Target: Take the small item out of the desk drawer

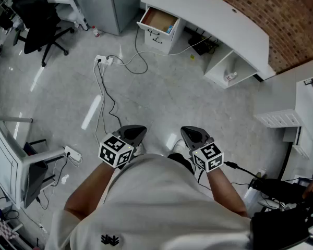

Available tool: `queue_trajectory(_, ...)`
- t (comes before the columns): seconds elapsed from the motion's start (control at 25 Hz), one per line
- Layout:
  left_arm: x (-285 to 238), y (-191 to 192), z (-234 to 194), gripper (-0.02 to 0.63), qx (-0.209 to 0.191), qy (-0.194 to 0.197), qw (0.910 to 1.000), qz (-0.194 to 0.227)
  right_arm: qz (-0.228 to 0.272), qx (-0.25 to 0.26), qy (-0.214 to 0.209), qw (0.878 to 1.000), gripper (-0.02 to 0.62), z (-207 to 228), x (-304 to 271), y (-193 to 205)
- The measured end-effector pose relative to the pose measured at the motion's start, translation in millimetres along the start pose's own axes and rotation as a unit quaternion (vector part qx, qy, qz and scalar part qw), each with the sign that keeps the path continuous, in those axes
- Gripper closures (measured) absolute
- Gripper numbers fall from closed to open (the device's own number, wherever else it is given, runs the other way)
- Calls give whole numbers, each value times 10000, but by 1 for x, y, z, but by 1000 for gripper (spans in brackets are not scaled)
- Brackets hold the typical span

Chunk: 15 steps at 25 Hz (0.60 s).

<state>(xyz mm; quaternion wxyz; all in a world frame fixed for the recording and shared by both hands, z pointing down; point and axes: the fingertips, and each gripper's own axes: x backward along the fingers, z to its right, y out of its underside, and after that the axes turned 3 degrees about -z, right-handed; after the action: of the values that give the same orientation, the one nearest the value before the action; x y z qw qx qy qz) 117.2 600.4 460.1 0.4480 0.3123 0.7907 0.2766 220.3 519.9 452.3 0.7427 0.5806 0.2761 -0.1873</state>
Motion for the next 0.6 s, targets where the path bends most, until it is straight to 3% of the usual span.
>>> queue_trajectory(0.2,25,25,-38,583,61,60,9998,-178,-15,60,50,10000,566,-27,-35,-21)
queue_trajectory(0.36,14,36,-59,583,169,86,9992,-356,-151,46,116,9998,566,-18,-47,-24)
queue_trajectory(0.6,-41,-22,-81,583,25,-10,9997,-260,-216,-16,-132,9997,566,47,-78,-42)
